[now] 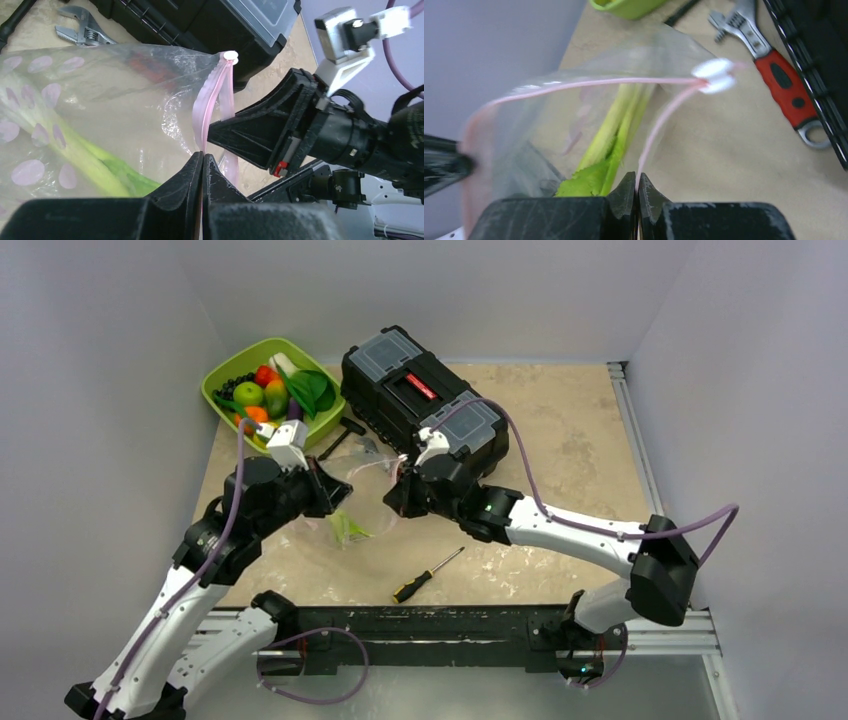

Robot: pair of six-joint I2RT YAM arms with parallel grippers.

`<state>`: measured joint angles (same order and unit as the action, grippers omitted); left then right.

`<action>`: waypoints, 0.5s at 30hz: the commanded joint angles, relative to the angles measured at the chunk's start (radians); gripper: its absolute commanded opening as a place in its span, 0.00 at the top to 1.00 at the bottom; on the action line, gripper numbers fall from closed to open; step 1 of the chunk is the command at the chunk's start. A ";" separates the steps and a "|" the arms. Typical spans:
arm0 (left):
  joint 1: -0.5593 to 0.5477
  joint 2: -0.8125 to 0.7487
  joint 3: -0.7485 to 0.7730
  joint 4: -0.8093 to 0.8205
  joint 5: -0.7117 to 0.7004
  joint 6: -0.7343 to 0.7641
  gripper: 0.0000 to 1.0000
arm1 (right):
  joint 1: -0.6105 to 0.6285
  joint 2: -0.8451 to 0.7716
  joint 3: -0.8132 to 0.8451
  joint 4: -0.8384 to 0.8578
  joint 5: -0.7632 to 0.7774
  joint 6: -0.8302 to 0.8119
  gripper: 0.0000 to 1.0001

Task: Place the food in the zip-top bag and seal the zipper
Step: Adjust the fake vegetable in the zipper food storage bag.

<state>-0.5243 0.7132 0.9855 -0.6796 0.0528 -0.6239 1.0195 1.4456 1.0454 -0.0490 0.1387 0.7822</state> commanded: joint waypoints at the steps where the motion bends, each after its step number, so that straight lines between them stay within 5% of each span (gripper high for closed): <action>1: 0.000 -0.042 0.051 -0.011 0.021 -0.028 1.00 | 0.033 -0.056 0.159 0.087 0.054 -0.179 1.00; 7: 0.000 -0.128 0.076 -0.070 0.018 -0.074 1.00 | 0.033 0.046 0.494 -0.190 -0.070 -0.339 1.00; 15: 0.001 -0.202 -0.032 -0.058 -0.010 -0.136 1.00 | 0.033 0.100 0.393 -0.154 -0.191 -0.293 1.00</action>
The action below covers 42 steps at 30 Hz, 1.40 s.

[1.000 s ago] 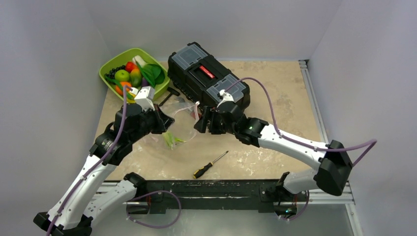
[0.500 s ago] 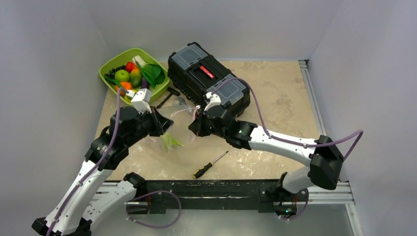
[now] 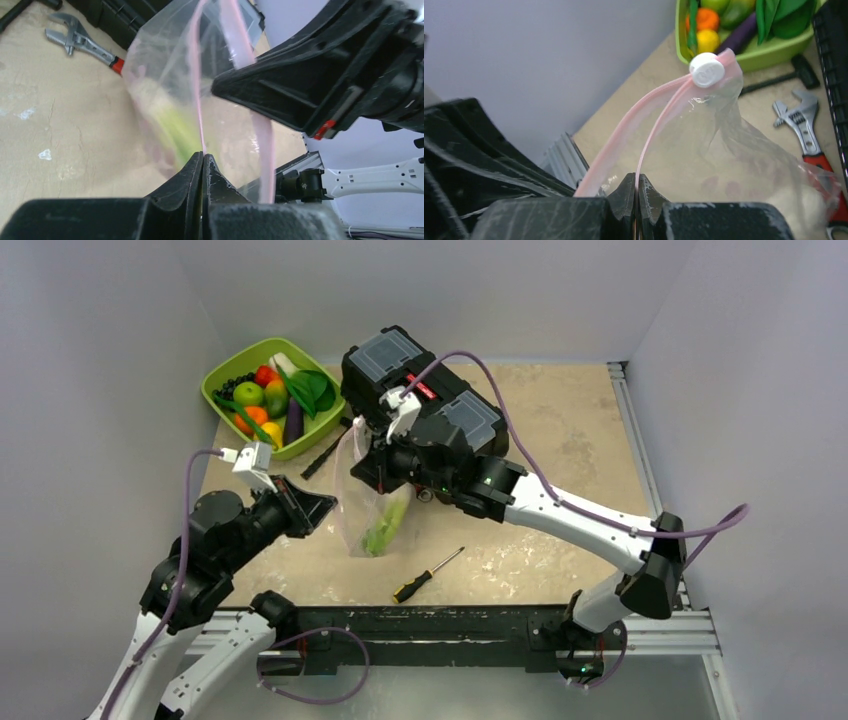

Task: Place the food in the zip-top bag and seal the zipper
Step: Adjust the fake vegetable in the zipper food storage bag.

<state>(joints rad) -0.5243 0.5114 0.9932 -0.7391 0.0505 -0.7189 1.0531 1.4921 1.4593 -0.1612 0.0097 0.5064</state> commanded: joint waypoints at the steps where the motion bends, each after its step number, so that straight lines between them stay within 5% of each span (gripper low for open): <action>1: 0.000 0.001 -0.034 0.001 -0.003 -0.042 1.00 | -0.001 0.061 0.001 -0.069 -0.039 -0.035 1.00; 8: 0.000 0.003 0.030 -0.066 -0.024 -0.020 1.00 | 0.000 0.012 0.079 -0.128 -0.010 -0.096 1.00; 14: 0.000 -0.044 0.066 -0.140 -0.105 -0.011 0.61 | 0.000 0.024 0.080 -0.136 -0.046 -0.088 1.00; 19: 0.001 -0.032 0.098 -0.126 -0.045 0.007 0.46 | 0.001 0.010 0.118 -0.142 -0.058 -0.089 1.00; 22: 0.000 0.027 0.123 -0.114 0.056 0.032 0.10 | 0.003 0.032 0.178 -0.193 -0.060 -0.097 1.00; 26: 0.000 0.103 0.140 -0.112 0.123 0.052 0.06 | 0.014 0.049 0.240 -0.234 -0.074 -0.106 1.00; 32: 0.000 0.125 0.145 -0.049 0.142 0.056 0.22 | 0.015 0.033 0.209 -0.219 -0.083 -0.128 1.00; 37: 0.001 0.168 0.169 -0.066 0.116 0.087 0.72 | 0.013 0.066 0.182 -0.262 -0.044 -0.167 1.00; 42: 0.000 0.183 0.222 -0.115 0.037 0.124 1.00 | 0.044 0.099 0.288 -0.440 0.256 -0.245 1.00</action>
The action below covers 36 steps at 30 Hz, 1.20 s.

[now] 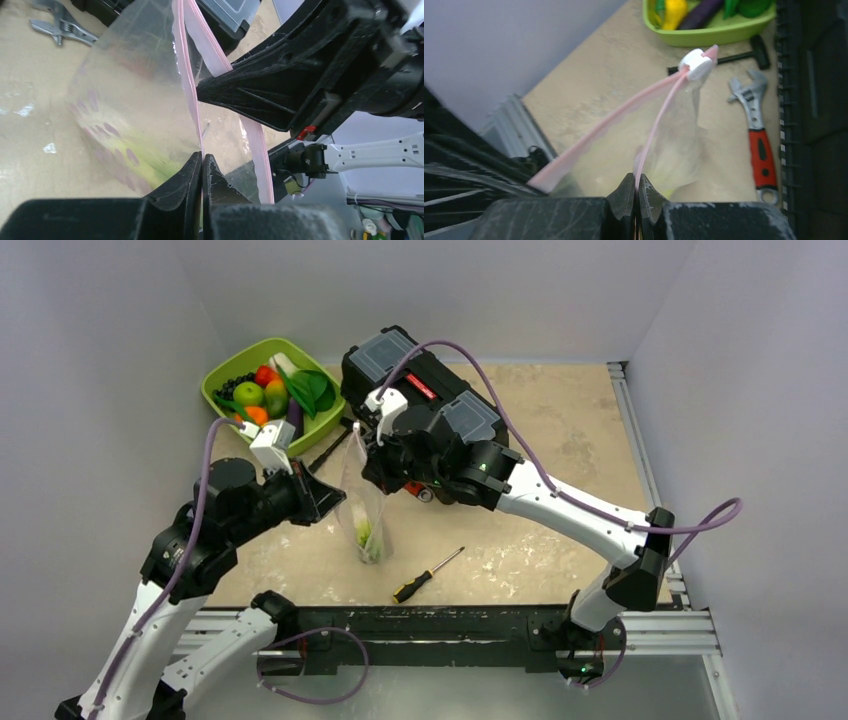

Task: Place the food in the zip-top bag and seal the zipper
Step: Adjust the fake vegetable in the zipper food storage bag, then pick up the fake vegetable from the bin.

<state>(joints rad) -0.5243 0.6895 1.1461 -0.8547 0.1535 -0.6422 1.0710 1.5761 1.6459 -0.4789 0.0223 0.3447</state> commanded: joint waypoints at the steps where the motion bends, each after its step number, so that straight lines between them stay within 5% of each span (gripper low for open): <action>1: 0.000 0.000 0.073 -0.004 -0.091 0.047 1.00 | 0.042 0.024 0.135 -0.166 0.311 -0.095 1.00; 4: 0.000 -0.017 0.062 0.015 -0.120 0.030 1.00 | 0.092 0.044 0.220 -0.249 0.445 -0.115 1.00; 7: 0.000 -0.010 0.048 0.036 -0.108 0.014 1.00 | 0.099 0.021 0.155 -0.188 0.377 -0.128 1.00; 8: 0.001 -0.007 0.041 0.039 -0.107 0.003 0.94 | 0.099 0.016 0.129 -0.167 0.333 -0.121 1.00; 11: 0.001 0.003 0.046 0.010 -0.115 -0.027 0.51 | 0.097 0.011 0.099 -0.158 0.312 -0.084 1.00; 14: 0.002 0.001 0.097 -0.062 -0.144 0.031 0.34 | 0.088 -0.034 0.025 -0.091 0.277 -0.074 1.00; 21: 0.002 -0.047 0.214 -0.285 -0.689 0.185 0.10 | 0.063 -0.095 -0.056 -0.020 0.171 -0.053 1.00; 26: 0.005 -0.048 0.132 -0.198 -0.861 0.236 0.03 | 0.063 -0.119 -0.104 0.034 0.113 -0.050 1.00; 31: 0.109 0.098 0.101 -0.112 -0.757 0.221 0.00 | 0.063 -0.142 -0.138 0.079 0.076 -0.043 1.00; 36: 0.436 0.251 0.032 0.067 -0.383 0.099 0.01 | 0.063 -0.147 -0.147 0.093 0.068 -0.043 1.00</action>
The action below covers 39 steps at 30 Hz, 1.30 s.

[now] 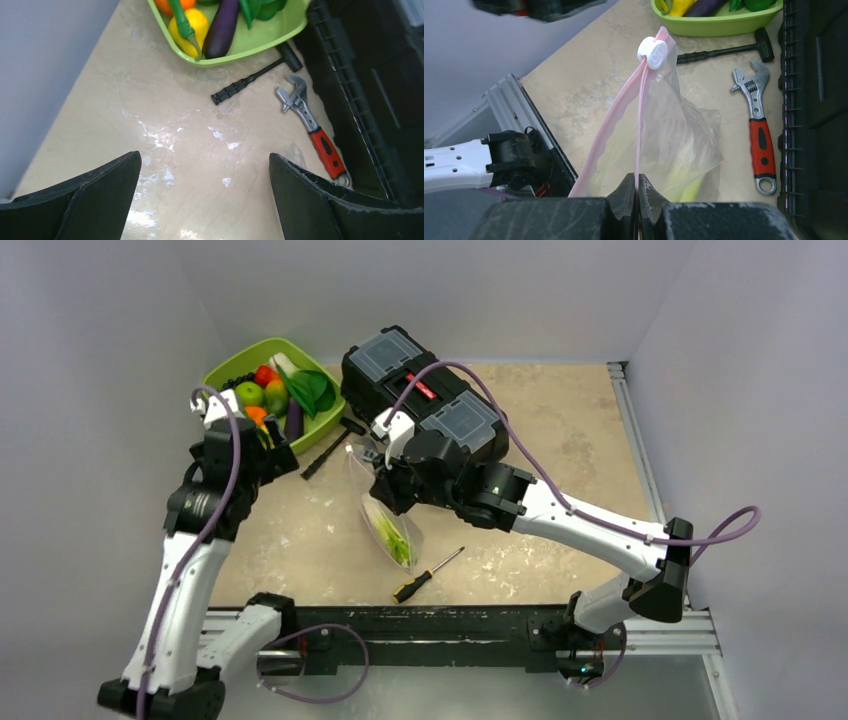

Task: Place the food in the zip-top bag and seal the zipper
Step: Pick up the fake vegetable from the bin.

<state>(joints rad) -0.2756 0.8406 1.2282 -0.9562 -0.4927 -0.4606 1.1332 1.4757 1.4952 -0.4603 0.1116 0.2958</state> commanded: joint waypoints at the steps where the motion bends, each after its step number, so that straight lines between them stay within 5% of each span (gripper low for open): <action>1: 0.244 0.143 -0.059 0.207 0.332 -0.117 0.01 | -0.001 -0.047 0.008 0.072 -0.017 0.003 1.00; 6: 0.423 0.403 -0.035 0.393 0.529 -0.250 0.05 | -0.007 -0.037 0.018 0.079 -0.029 -0.016 1.00; 15: 0.474 0.832 0.267 0.383 0.379 -0.148 0.25 | -0.017 -0.024 0.019 0.088 -0.075 -0.025 1.00; 24: 0.511 0.996 0.352 0.354 0.336 -0.157 0.18 | -0.045 -0.008 0.033 0.073 -0.074 -0.050 1.00; 35: 0.514 1.111 0.376 0.353 0.397 -0.179 0.33 | -0.048 -0.003 0.056 0.065 -0.078 -0.034 1.00; 39: 0.519 1.142 0.400 0.343 0.419 -0.157 0.61 | -0.049 -0.017 0.063 0.059 -0.076 -0.028 1.00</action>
<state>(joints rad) 0.2340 1.9625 1.5810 -0.6193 -0.0998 -0.6304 1.0870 1.4837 1.5036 -0.4339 0.0341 0.2680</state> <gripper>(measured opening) 0.526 0.003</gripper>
